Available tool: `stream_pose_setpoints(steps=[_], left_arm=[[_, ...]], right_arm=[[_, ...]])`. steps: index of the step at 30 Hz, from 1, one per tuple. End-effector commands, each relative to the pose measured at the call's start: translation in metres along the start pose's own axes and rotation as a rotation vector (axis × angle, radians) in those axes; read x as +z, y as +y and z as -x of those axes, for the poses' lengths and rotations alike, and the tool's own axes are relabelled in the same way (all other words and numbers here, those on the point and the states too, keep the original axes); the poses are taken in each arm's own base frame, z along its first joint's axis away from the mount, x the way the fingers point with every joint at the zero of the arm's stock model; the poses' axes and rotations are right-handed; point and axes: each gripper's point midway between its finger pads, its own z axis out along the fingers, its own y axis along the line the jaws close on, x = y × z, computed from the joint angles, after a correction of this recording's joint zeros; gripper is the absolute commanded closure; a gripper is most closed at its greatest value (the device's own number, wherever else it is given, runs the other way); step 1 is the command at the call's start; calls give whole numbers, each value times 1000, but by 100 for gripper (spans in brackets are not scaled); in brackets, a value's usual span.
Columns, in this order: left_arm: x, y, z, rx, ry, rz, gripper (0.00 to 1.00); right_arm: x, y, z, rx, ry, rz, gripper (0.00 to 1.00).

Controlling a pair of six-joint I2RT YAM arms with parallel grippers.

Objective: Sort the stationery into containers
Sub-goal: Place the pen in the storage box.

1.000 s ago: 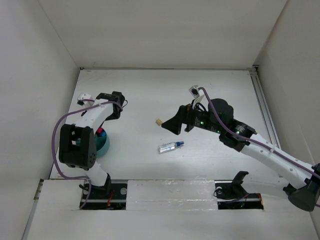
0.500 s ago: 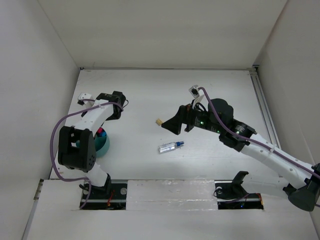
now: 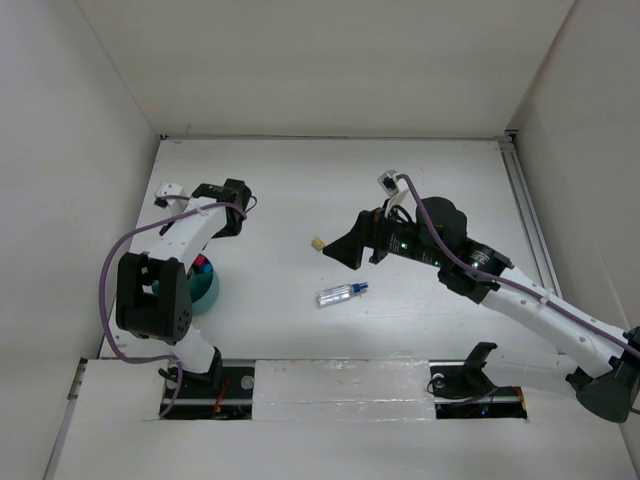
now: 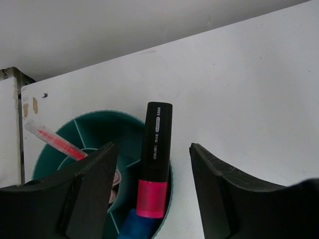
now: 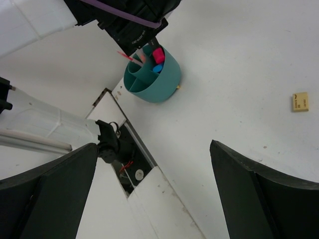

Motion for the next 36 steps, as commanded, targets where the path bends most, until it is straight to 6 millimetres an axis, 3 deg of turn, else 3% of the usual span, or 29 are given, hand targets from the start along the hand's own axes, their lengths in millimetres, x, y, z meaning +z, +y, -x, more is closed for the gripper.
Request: stream_pose_setpoints(steps=[1, 5, 7, 9, 11, 15, 18, 19, 20, 22, 24, 29, 36], left_arm=[[-4, -8, 35, -139, -123, -18, 43], [-13, -21, 50, -124, -67, -74, 31], [-18, -34, 69, -108, -35, -147, 20], [-19, -34, 90, -163, 51, -245, 16], [-22, -45, 118, -235, 63, -373, 0], [-21, -35, 147, -230, 57, -514, 0], [0, -29, 138, -186, 120, -552, 0], [6, -35, 124, -161, 181, -587, 0], [28, -28, 118, -168, 213, -538, 0], [36, -27, 103, -126, 253, -517, 0], [40, -29, 89, -101, 277, -519, 0], [34, -39, 85, -90, 308, -575, 0], [43, -46, 50, -2, 411, -563, 0]], right_arm=[[0, 13, 11, -35, -39, 58, 0], [0, 13, 11, -35, -39, 58, 0], [0, 11, 12, -34, -45, 49, 0], [0, 8, 14, -33, -50, 42, 0], [0, 8, 14, -33, -50, 42, 0], [-4, 10, 15, -44, -50, 58, 0], [-7, 14, 17, -47, -53, 72, 0], [-10, 17, 19, -50, -62, 77, 0], [-10, 14, 21, -49, -67, 70, 0], [-10, 14, 21, -49, -67, 70, 0], [-10, 15, 20, -49, -61, 79, 0], [-6, 15, 13, -45, -27, 95, 0], [-5, 12, 15, -44, -39, 77, 0]])
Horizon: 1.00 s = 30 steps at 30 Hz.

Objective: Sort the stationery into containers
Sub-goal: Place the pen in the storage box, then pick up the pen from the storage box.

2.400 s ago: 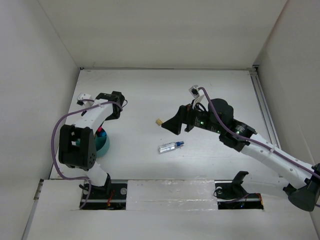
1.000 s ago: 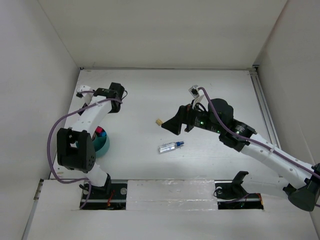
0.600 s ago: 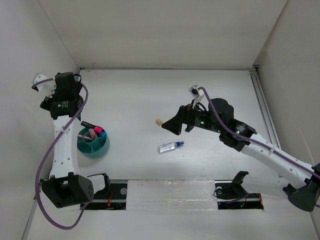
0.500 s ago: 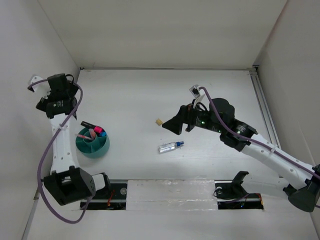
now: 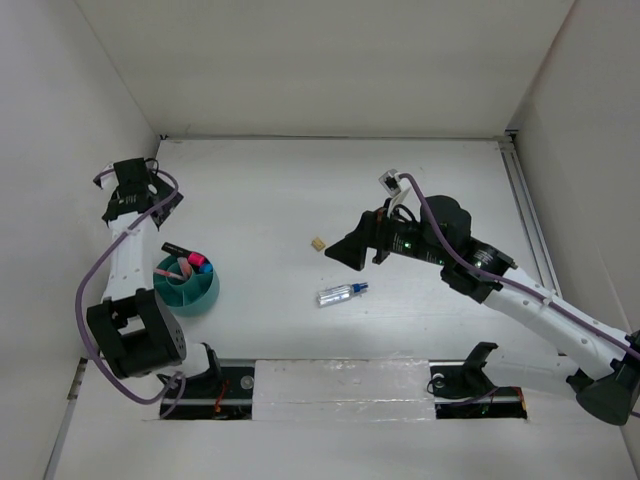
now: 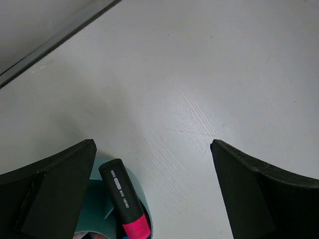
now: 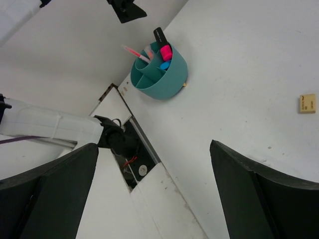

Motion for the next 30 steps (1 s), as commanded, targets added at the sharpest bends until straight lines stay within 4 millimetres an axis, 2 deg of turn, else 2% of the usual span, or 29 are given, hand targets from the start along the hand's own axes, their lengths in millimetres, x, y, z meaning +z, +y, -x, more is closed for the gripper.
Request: stream_pose_setpoints(steps=[1, 6, 15, 20, 21, 24, 27, 30], left_arm=[[10, -3, -8, 32, 47, -7, 0], [22, 7, -29, 13, 100, 31, 0], [26, 18, -35, -8, 96, 85, 2], [28, 26, -43, 1, 112, 110, 10], [28, 26, -43, 1, 112, 110, 14], [28, 26, -43, 1, 112, 110, 19], [29, 26, -45, 1, 112, 110, 29], [31, 26, -47, 2, 125, 108, 34]], right_arm=[[0, 8, 14, -38, -52, 36, 0], [0, 8, 14, -38, -52, 36, 0], [0, 6, 15, -38, -57, 28, 0], [-2, 4, 20, -39, -75, 18, 0], [-2, 4, 20, -39, -75, 18, 0], [-2, 4, 20, -39, -75, 18, 0], [-5, 7, 21, -42, -82, 23, 0], [-5, 5, 22, -42, -87, 15, 0]])
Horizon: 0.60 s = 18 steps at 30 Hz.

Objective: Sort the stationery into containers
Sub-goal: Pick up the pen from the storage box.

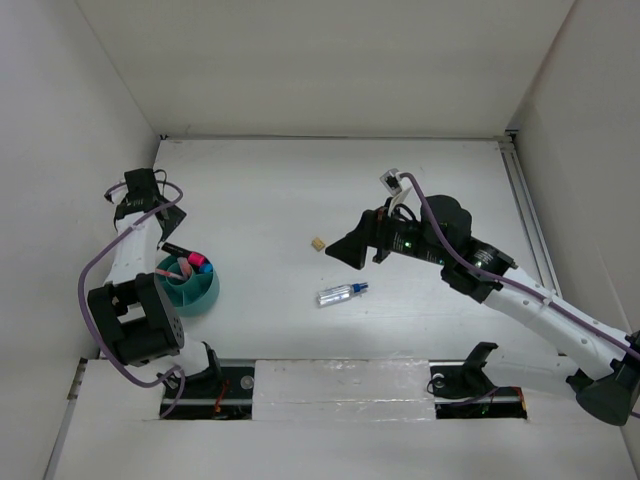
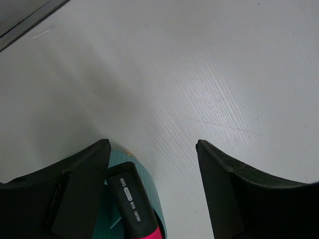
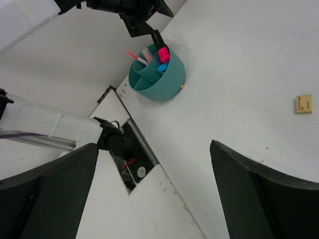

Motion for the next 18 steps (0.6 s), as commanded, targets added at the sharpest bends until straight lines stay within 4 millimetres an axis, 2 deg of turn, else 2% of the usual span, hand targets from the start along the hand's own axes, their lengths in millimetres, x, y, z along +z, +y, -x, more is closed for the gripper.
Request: stream_pose_setpoints(steps=[1, 8, 13, 18], left_arm=[[2, 4, -3, -5, 2, 11, 34], [7, 9, -11, 2, 24, 27, 39], [6, 10, -13, 4, 31, 33, 39], [0, 11, -6, -3, -2, 31, 39]], right_arm=[[-4, 8, 20, -42, -79, 27, 0], [-5, 7, 18, -39, -71, 22, 0], [-4, 6, 19, -39, -76, 15, 0], [-4, 6, 19, -39, -76, 15, 0]])
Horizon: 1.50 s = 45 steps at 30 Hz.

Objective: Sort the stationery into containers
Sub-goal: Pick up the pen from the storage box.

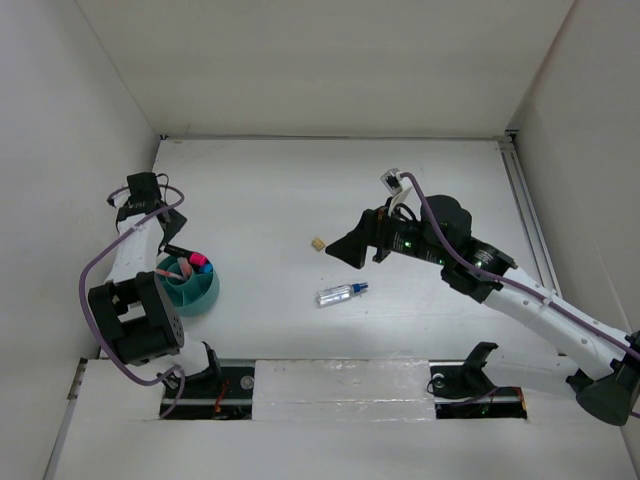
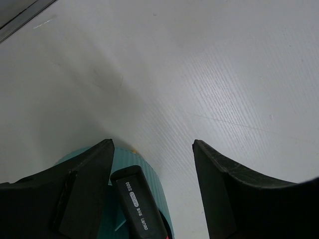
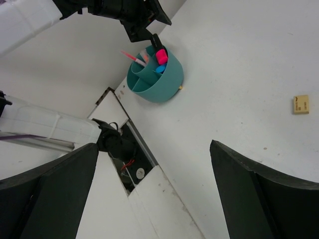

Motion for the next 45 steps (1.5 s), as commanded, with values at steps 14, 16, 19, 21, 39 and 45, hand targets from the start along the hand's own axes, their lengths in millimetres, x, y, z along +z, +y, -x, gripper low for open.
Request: stream_pose_setpoints(steps=[14, 16, 19, 21, 39, 45], left_arm=[[-16, 10, 4, 17, -32, 6, 41], [-18, 11, 6, 14, -44, 8, 39], [-23, 15, 9, 13, -60, 23, 34], [-23, 17, 6, 7, -51, 29, 30], [-18, 11, -12, 13, 13, -22, 34], [-13, 13, -14, 16, 16, -9, 34]], right_arm=[[-2, 3, 15, -33, -61, 7, 0], [-2, 3, 15, -33, -61, 7, 0], [-2, 3, 15, -33, -61, 7, 0], [-2, 3, 15, -33, -61, 7, 0], [-2, 4, 14, -33, -56, 15, 0], [-2, 4, 14, -33, -56, 15, 0]])
